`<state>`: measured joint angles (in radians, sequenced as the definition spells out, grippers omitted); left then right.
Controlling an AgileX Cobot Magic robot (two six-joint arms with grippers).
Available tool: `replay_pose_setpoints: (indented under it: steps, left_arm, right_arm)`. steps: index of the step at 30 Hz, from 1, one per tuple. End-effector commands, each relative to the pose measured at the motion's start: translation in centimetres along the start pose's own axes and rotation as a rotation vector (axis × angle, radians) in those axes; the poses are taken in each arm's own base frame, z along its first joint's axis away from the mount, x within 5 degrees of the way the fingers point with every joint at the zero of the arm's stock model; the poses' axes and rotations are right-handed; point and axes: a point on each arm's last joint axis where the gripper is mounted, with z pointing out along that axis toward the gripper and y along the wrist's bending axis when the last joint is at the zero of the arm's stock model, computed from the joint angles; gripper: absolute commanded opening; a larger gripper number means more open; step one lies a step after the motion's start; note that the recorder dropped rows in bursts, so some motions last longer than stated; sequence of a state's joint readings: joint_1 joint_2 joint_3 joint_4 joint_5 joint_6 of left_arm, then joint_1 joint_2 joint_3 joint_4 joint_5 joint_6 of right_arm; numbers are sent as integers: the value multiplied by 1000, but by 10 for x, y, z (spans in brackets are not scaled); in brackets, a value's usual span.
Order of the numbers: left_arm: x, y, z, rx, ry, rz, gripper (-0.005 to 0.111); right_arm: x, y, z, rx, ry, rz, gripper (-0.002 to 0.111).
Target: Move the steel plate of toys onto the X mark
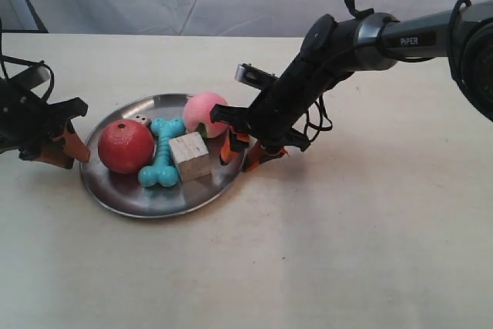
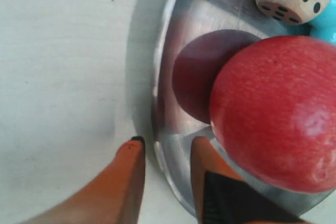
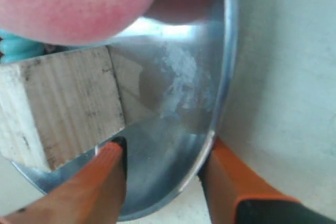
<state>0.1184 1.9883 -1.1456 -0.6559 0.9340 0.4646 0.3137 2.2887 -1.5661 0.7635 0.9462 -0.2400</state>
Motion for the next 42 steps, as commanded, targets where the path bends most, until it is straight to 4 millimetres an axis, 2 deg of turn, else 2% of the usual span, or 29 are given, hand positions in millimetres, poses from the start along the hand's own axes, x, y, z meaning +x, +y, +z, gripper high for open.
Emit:
replay_pose_setpoints:
  steps: [1,6,10,12,14,15,16,17,18,19,20,21,22,23,24,26,28,30,35,42]
  left_arm:
    - [1,-1,-10,-3,-24,-7,27]
    - [0,-8,-23,-10,-74,11,26]
    - [2,-16,-35,3,-108,22,26]
    - [3,-22,-43,26,-130,22,26]
    - [6,-32,-55,49,-166,50,20]
    - [10,-43,-70,65,-218,101,8]
    - [15,-49,-79,77,-248,124,0]
    - [28,-63,-100,95,-334,170,0]
    - [35,-70,-111,102,-389,194,0]
    - [53,-83,-132,103,-498,246,0]
    - [65,-90,-144,102,-561,268,0]
    - [90,-100,-163,90,-672,313,0]
    - [104,-107,-172,83,-732,340,0]
    - [136,-119,-188,75,-843,402,0]
    - [159,-127,-193,74,-900,464,0]
    - [204,-139,-200,88,-992,604,0]
    - [241,-145,-204,130,-1066,691,0]
    - [271,-146,-206,179,-1112,759,0]
    - [300,-144,-209,231,-1123,802,0]
    - [305,-145,-209,292,-1105,748,0]
  right_arm:
    - [-3,-7,-20,25,-22,-14,45]
    - [-6,-6,-47,35,-80,-21,45]
    - [-2,-4,-62,57,-63,-42,43]
    - [2,0,-73,72,-54,-68,32]
    - [6,6,-86,100,-57,-106,14]
    - [12,15,-105,131,-80,-154,0]
    - [15,21,-117,140,-102,-175,0]
    - [26,35,-140,145,-167,-208,0]
    - [33,41,-150,146,-199,-224,0]
    - [52,57,-173,170,-300,-280,0]
    - [61,63,-181,185,-348,-305,0]
    - [89,79,-201,210,-476,-372,0]
    - [104,88,-213,214,-543,-413,0]
    - [137,105,-227,207,-683,-504,0]
    - [165,118,-239,175,-792,-577,0]
    - [211,130,-251,95,-953,-673,0]
    - [252,134,-258,-5,-1012,-738,0]
    - [281,130,-259,-96,-995,-748,0]
    - [305,124,-257,-167,-889,-734,0]
    - [312,122,-261,-177,-897,-745,0]
